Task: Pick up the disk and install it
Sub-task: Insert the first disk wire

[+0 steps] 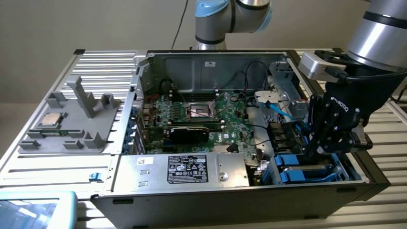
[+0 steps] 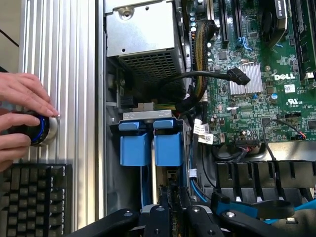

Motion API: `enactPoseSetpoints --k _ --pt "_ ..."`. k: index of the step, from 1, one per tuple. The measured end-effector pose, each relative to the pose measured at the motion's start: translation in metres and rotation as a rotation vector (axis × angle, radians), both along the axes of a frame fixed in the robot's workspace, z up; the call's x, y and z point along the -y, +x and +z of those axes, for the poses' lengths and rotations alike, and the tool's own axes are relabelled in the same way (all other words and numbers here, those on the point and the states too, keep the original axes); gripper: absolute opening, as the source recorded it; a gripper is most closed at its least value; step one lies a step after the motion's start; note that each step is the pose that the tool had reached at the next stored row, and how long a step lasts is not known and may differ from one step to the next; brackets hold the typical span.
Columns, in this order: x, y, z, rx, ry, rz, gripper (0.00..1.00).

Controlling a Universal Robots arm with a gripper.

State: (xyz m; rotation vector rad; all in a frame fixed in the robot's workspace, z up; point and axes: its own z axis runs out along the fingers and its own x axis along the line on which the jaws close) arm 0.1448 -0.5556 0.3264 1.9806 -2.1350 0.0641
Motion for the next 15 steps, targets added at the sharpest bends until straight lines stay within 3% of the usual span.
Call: enactPoseSetpoints --k 2,5,7,11,15 --pt "0.0001 0.0 0.0 0.0002 -0.0003 0.0 0.18" --pt "0.0 0.0 0.0003 0.0 0.0001 0.0 0.31" --pt "0.0 0.0 0.002 0.0 0.0 0.0 0.31" --pt "0.0 0.0 0.0175 0.0 -0.0012 0.0 0.31" --pt "-0.0001 0.0 0.0337 0.0001 -0.0089 0.0 0.31"
